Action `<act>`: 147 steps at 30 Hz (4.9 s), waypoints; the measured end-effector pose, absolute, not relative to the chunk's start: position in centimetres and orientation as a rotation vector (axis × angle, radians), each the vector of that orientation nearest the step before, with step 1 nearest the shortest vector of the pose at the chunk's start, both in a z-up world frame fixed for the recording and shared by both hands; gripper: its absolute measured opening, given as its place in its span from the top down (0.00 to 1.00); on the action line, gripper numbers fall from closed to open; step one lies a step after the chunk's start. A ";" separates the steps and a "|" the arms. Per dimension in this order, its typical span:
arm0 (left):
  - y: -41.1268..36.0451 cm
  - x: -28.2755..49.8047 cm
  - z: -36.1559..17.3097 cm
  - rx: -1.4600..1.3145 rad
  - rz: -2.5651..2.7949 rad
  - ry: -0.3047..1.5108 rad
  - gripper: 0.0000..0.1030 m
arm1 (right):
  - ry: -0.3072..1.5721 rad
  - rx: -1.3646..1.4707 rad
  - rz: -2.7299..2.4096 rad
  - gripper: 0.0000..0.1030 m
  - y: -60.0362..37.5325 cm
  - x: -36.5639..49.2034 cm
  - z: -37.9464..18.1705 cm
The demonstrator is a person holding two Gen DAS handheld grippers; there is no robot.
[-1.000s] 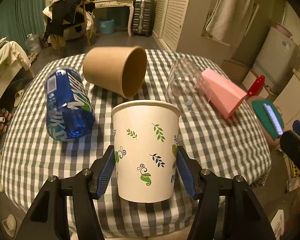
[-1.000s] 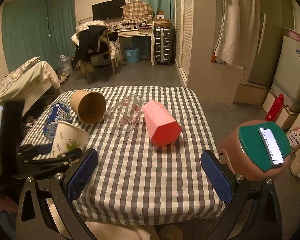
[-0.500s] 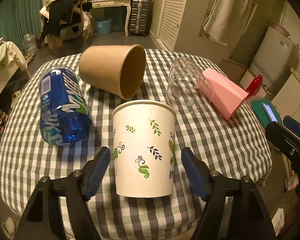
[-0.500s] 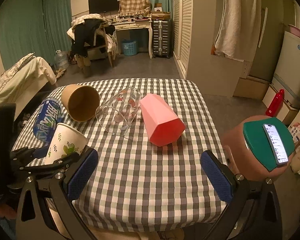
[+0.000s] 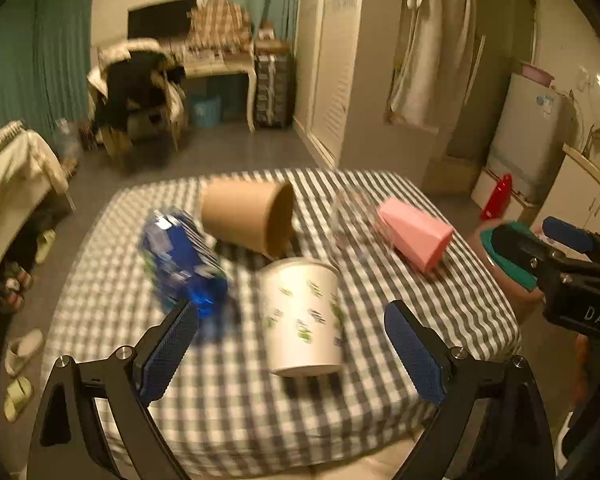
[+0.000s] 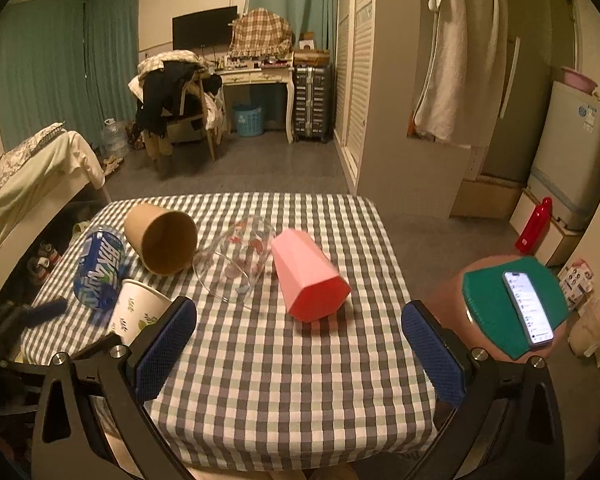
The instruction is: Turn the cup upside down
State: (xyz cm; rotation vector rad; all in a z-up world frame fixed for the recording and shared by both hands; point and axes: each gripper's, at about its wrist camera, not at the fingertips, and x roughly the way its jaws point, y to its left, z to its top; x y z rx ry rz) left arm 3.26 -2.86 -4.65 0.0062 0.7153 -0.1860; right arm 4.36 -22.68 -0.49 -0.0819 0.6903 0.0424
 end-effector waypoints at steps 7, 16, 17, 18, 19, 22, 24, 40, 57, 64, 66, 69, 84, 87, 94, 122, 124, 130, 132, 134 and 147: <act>1.4 1.8 -3.2 -0.018 -0.106 0.627 0.04 | 0.620 -0.132 0.073 0.00 -19.8 2.2 1.4; 6.5 0.5 -4.0 -0.076 -0.022 0.584 0.00 | 0.587 -0.172 0.120 0.00 -15.2 0.7 0.9; 6.9 0.3 -4.2 -0.076 -0.015 0.581 0.00 | 0.585 -0.173 0.123 0.00 -14.8 0.7 0.7; 7.4 0.2 -4.3 -0.076 -0.003 0.578 0.00 | 0.584 -0.175 0.129 0.00 -14.3 0.6 0.5; 7.7 0.2 -4.5 -0.077 0.005 0.575 0.00 | 0.583 -0.175 0.135 0.00 -13.9 0.6 0.2; 8.6 -0.2 -5.1 -0.080 0.034 0.562 0.00 | 0.594 -0.176 0.136 0.00 -12.7 0.7 -1.2; 9.1 -0.2 -5.8 -0.086 0.041 0.564 0.00 | 0.616 -0.159 0.148 0.00 -12.2 0.8 -2.5; 11.3 0.8 -11.6 -0.110 0.088 0.681 0.00 | 0.760 -0.134 0.132 0.02 -8.3 4.1 -12.0; 10.7 1.4 -12.9 -0.121 0.068 0.720 0.00 | 0.808 -0.217 0.223 0.44 -8.4 4.1 -8.4; 10.6 1.0 -12.6 -0.106 0.063 0.717 0.00 | 0.863 -0.211 0.243 0.44 -8.7 4.2 -7.4; 10.8 0.9 -12.6 -0.111 0.061 0.716 0.00 | 0.890 -0.250 0.251 0.44 -8.5 4.0 -6.8; 11.0 1.0 -12.6 -0.118 0.064 0.709 0.00 | 0.957 -0.294 0.276 0.44 -9.0 3.5 -6.0; 13.4 1.4 -13.3 -0.175 0.083 0.724 0.00 | 1.273 -0.362 0.376 0.44 -7.8 11.3 -7.4; 14.0 1.6 -13.5 -0.181 0.096 0.731 0.00 | 1.254 -0.356 0.371 0.44 -7.4 12.3 -7.4; 14.4 2.0 -13.7 -0.178 0.105 0.743 0.00 | 1.242 -0.309 0.363 0.45 -7.6 13.6 -7.8; 2.8 -2.0 -1.0 0.019 0.040 0.461 0.00 | 0.508 -0.115 0.193 0.07 -18.6 -0.6 4.1; 2.3 -2.2 -1.1 0.025 0.044 0.459 0.00 | 0.497 -0.113 0.183 0.07 -18.9 -1.1 4.1; 2.0 -2.6 -1.6 -0.003 0.048 0.455 0.00 | 0.454 -0.095 0.159 0.00 -19.9 -2.1 2.8; 1.8 -2.7 -1.7 -0.003 0.046 0.456 0.00 | 0.470 -0.094 0.160 0.00 -20.1 -1.8 2.3; 1.8 -2.8 -1.7 -0.003 0.047 0.455 0.00 | 0.479 -0.096 0.157 0.00 -20.1 -1.7 1.9; 1.8 -2.9 -1.9 -0.012 0.047 0.461 0.00 | 0.513 -0.094 0.157 0.00 -19.8 -1.2 0.6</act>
